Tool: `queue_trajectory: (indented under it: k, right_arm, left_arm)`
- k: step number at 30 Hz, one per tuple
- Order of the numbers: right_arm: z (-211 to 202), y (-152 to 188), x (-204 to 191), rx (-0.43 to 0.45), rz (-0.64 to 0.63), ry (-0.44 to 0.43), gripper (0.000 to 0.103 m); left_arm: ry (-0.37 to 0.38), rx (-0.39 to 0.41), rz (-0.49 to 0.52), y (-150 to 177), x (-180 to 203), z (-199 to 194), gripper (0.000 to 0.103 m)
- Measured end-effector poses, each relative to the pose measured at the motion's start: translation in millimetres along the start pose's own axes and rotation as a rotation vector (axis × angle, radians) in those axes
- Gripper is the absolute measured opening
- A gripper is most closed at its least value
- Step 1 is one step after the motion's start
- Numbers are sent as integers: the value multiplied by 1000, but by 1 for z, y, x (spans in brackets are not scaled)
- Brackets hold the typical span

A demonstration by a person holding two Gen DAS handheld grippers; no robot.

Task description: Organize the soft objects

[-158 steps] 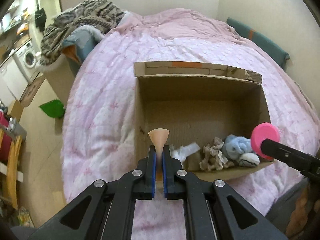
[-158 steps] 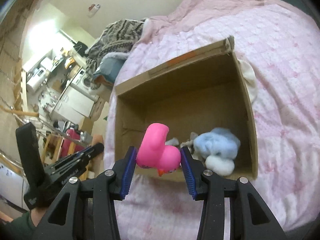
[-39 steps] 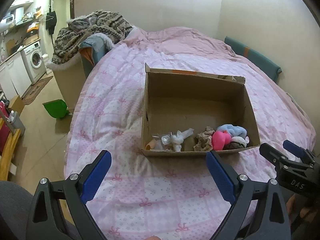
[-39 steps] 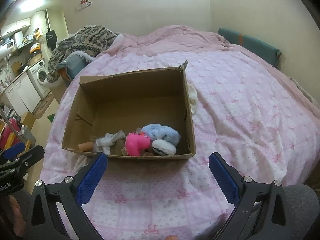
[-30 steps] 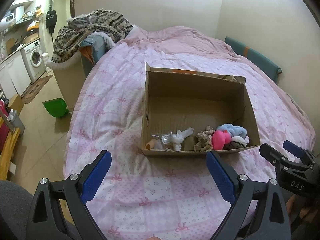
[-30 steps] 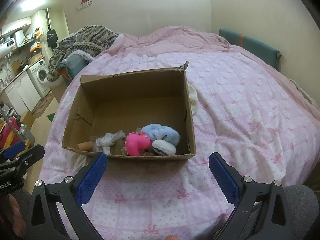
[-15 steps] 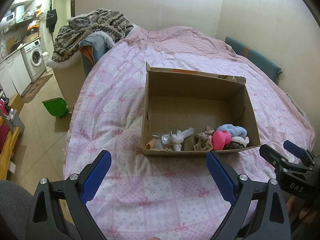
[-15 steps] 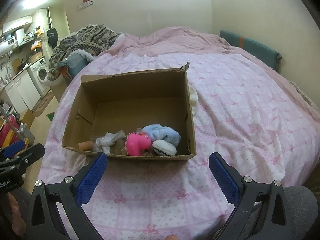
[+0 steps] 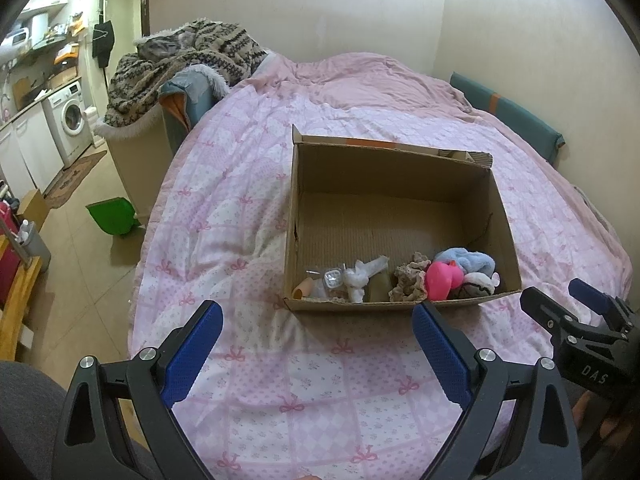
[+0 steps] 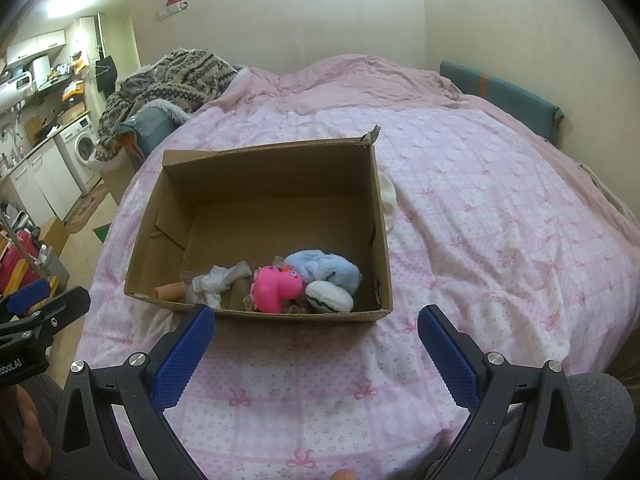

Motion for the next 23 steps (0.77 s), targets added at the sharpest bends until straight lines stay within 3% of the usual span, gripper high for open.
queue_trajectory:
  k: [23]
  right_arm:
    - [-1, 0, 0, 2, 1, -2, 103]
  left_arm:
    - [14, -5, -9, 1, 1, 1, 95]
Point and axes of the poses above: each gripper's, at about its wrist camera, not at the fingertips, and z roughly the way its jaws point, x to its right, y to its underside, the point moved 8 cm from there along z, roughly the way its jaws point, and after that the axes turned 1 degree about -y, right-handed, at the moved point
